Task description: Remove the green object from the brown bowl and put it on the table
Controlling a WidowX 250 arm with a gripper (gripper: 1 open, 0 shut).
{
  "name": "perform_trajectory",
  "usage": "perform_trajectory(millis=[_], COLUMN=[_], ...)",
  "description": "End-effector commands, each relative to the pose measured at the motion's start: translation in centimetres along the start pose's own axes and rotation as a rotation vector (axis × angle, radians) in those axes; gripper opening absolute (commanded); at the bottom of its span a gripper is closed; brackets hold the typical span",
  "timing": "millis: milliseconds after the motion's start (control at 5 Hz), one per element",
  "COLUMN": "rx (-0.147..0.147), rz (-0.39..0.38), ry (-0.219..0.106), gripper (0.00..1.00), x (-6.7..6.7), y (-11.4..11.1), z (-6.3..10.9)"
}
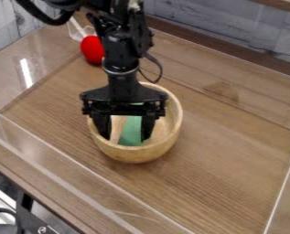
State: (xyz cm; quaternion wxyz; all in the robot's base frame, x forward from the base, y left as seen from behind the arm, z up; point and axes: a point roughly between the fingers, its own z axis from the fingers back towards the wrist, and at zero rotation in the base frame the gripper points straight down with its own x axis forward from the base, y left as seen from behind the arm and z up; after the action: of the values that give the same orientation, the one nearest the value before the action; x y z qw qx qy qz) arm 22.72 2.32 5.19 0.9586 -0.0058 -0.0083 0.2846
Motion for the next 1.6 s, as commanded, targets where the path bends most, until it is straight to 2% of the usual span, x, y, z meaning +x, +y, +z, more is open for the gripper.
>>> perform_trajectory(millis=[0,400,800,1000,1400], rx=[-0.004,0.004,0.008,-0.002,-0.015], rz=[0.052,0.079,-0.019,-0.047,0.034], ry=[-0.028,-0.03,-0.001,0.004,0.003], gripper=[1.0,1.0,1.0,1.0,1.0], x=[-0.1,-0.5,-0.5,-0.4,1.5], y=[-0.7,-1.4,-2.4,-2.6,-1.3], z=[0.4,-0.6,0.6,0.9,-0.5])
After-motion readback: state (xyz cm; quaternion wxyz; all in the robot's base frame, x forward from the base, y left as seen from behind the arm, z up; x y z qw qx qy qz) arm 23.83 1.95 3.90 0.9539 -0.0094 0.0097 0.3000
